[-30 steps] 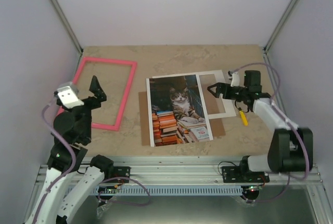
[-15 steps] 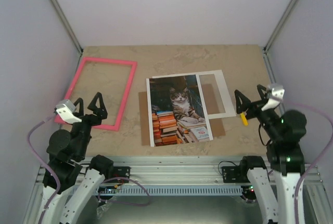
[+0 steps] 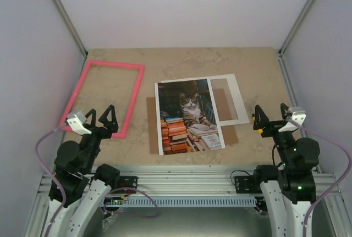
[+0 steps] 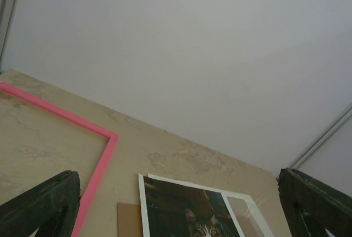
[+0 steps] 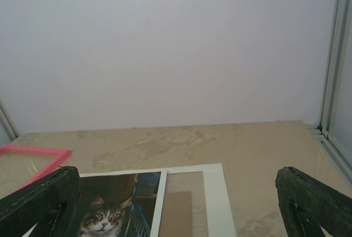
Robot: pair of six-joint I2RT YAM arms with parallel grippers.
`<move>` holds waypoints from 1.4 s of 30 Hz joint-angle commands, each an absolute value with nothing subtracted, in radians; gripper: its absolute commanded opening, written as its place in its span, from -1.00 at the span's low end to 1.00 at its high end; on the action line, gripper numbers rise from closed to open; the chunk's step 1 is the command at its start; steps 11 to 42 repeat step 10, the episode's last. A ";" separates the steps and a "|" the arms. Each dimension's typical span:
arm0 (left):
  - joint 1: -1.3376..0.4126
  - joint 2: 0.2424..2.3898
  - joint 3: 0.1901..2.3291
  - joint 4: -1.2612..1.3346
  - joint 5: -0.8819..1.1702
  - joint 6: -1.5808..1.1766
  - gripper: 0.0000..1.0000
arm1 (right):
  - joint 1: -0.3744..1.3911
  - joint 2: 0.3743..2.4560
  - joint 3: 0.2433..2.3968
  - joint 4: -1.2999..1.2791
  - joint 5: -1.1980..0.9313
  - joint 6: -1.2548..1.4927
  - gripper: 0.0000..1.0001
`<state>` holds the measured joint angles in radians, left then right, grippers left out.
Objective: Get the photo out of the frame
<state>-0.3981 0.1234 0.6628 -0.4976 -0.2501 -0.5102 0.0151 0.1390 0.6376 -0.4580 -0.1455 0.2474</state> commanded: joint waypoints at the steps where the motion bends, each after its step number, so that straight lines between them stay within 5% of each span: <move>1: -0.393 0.103 0.681 -0.513 -0.252 -0.512 0.99 | 0.014 0.136 0.634 -0.465 -0.116 0.261 0.95; 42: -0.393 0.104 0.689 -0.537 -0.297 -0.514 0.99 | 0.013 0.129 0.637 -0.470 -0.128 0.260 0.95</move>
